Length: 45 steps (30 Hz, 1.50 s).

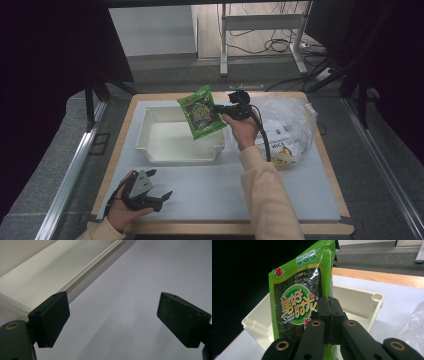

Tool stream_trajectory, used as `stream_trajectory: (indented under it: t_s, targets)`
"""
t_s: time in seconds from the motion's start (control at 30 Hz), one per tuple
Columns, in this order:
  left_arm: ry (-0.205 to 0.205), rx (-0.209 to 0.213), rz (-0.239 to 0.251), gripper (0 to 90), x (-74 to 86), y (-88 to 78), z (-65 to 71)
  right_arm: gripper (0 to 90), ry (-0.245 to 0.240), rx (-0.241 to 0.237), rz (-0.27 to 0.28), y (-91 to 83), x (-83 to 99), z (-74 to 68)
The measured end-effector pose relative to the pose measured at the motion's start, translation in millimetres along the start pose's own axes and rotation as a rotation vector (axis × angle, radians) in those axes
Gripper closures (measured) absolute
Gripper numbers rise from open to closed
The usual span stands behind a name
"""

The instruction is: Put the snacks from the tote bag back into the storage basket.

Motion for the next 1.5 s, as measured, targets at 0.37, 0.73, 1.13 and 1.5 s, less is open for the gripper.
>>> stream_trajectory:
  t_s: [0.37, 0.73, 1.13, 1.5]
  targets:
    - [-0.003, 0.001, 0.002, 11.0, 0.0, 0.1, 0.3, 90.0, -0.004, -0.005, -0.015, 10.9, 4.0, -6.2]
    - [-0.005, 0.0, 0.004, 11.0, -0.3, -0.6, 0.1, 90.0, -0.006, -0.008, -0.027, 22.8, 8.6, -12.3]
    - [0.0, 0.0, 0.007, 11.0, -0.3, -1.0, -0.4, 90.0, -0.004, -0.008, -0.045, 35.4, 14.3, -16.7]
    - [-0.005, 0.001, 0.007, 11.0, -0.3, -1.3, -0.4, 90.0, -0.005, -0.009, -0.064, 48.6, 22.0, -21.7]
Point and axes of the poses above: each handheld gripper's, and its own axes: y roughly forward along the jaws, x roughly out of its underside, z roughly to its right, the point moved 6 cm from there along y, roughly forward along the jaws, and after that the axes turned 15 degrees about y, right-handed, at the moved point
